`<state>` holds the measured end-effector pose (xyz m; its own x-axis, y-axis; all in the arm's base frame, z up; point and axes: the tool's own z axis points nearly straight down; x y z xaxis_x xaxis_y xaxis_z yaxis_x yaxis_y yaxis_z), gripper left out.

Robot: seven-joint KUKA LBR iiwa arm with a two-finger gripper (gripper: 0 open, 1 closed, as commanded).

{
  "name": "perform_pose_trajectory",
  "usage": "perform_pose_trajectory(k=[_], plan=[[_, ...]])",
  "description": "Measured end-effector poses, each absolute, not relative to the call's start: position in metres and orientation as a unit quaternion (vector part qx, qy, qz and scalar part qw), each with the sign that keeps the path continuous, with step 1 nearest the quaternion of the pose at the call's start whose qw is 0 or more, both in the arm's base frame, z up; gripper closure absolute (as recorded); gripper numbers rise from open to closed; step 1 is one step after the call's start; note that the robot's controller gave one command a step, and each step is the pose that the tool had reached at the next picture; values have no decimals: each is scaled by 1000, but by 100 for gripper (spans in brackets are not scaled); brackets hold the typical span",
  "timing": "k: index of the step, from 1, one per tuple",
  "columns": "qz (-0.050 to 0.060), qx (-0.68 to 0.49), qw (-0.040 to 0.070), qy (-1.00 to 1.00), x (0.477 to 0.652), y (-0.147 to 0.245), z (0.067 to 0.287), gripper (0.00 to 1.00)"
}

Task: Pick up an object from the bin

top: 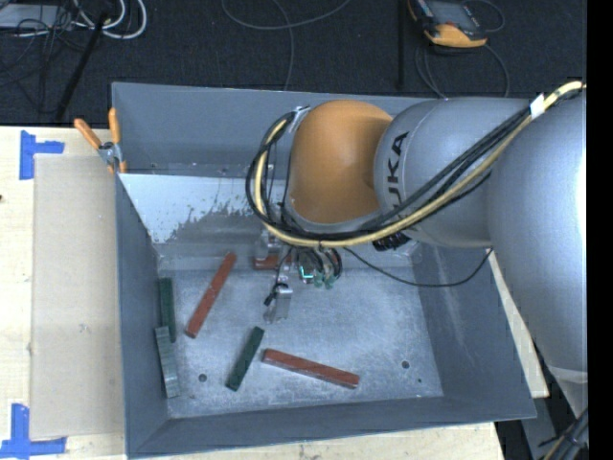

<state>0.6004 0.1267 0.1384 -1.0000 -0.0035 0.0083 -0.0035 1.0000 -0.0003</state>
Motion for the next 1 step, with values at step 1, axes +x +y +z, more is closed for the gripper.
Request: perform_pose_trajectory(k=[1], plan=[[0, 4, 5, -1000, 538, 115, 66, 0]])
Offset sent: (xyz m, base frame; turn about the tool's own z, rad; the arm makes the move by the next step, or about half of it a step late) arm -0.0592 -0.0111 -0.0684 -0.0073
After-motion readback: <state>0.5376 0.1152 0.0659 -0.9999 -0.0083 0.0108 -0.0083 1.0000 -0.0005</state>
